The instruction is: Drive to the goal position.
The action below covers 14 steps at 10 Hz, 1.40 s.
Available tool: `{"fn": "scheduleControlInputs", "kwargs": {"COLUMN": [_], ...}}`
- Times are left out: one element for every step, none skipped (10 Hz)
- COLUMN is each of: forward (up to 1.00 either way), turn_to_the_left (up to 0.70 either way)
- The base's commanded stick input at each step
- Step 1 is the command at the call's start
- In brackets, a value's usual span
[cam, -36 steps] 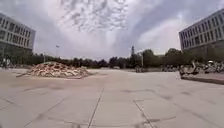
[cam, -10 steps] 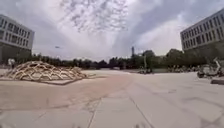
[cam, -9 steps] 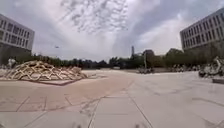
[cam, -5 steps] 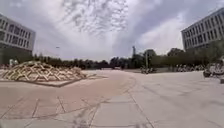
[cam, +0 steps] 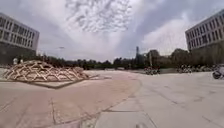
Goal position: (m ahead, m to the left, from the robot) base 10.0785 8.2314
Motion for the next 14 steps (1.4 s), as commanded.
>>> {"fn": "scheduleControlInputs", "kwargs": {"forward": [0.7,0.7,0.7,0.7,0.7,0.7,0.7,0.7,0.69,0.67,0.7,0.7,0.04,0.01], "turn_to_the_left": [0.05,0.13,0.14,0.11,0.0,0.0,0.0,0.0,0.0,0.0,0.0,0.0,0.0,0.0]}}
